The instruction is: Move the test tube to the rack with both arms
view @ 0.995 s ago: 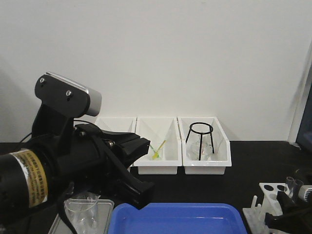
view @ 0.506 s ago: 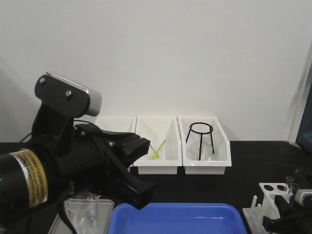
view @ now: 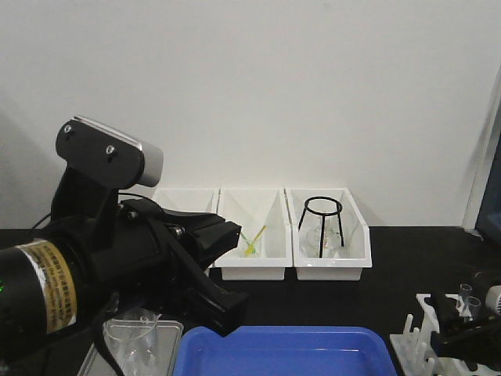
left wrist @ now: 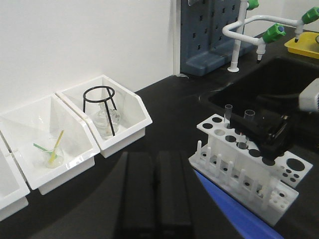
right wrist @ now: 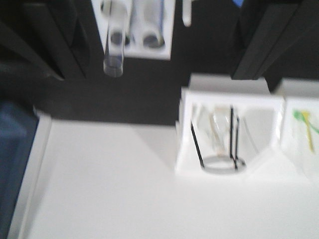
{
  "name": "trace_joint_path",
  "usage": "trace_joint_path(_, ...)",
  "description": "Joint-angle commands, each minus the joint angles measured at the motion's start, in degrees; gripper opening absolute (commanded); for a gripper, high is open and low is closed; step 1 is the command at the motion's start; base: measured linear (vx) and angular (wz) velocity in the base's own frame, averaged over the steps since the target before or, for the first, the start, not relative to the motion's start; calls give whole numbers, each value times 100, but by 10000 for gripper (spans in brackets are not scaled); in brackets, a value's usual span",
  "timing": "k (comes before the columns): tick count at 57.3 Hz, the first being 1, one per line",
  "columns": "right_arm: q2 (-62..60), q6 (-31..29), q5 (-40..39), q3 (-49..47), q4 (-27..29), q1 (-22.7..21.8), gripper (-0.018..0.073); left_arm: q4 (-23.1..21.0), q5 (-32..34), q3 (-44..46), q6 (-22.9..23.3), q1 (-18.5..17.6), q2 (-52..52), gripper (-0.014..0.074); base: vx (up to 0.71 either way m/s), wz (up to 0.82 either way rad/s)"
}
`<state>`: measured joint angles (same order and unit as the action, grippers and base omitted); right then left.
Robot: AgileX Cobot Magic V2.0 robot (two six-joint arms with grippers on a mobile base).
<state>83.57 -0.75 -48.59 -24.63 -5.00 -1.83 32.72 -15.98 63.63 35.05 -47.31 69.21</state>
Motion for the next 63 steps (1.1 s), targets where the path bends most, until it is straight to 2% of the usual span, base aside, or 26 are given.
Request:
trace_joint_path(1, -978, 244, -32, -133, -358, -31, 622, 76, 388, 156, 6, 2, -148, -3, 0, 0)
trace_joint_path(7, -2005, 782, 815, -133, -675, -31, 540, 356, 187, 156, -10, 2, -162, -3, 0, 0)
trace_joint_path(11, -2672, 1053, 1536, -133, -947, -31, 427, 638, -49, 156, -4, 23, -203, -3, 0, 0)
trace_joint_path(14, -3179, 1240, 2140, -133, -1133, -31, 298, 704, -236, 156, -9, 44, -236, -3, 0, 0)
trace_joint_path(19, -3928, 1418, 3126, -133, -1374, -31, 8, 756, -385, 12, -9, 116, -418, -3, 0, 0)
trace_joint_path(20, -4024, 1451, 3256, -133, -1374, -31, -14, 763, -361, -59, -9, 129, -450, -3, 0, 0)
trace_joint_path(26, -4704, 1512, 4131, -133, -1346, -31, -13, 752, -303, -573, -3, 165, -766, -3, 0, 0)
trace_joint_path(32, -5135, 1512, 4495, -133, -1346, -31, -10, 747, -274, -1168, 43, 171, -1162, -3, 0, 0)
trace_joint_path(42, -5432, 1512, 4456, -133, -1346, -31, -10, 754, -215, -1755, 30, 171, -1670, -3, 0, 0)
trace_joint_path(63, -5440, 1512, 4456, -133, -1346, -31, -10, 754, -224, -1806, 25, 171, -1815, -3, 0, 0)
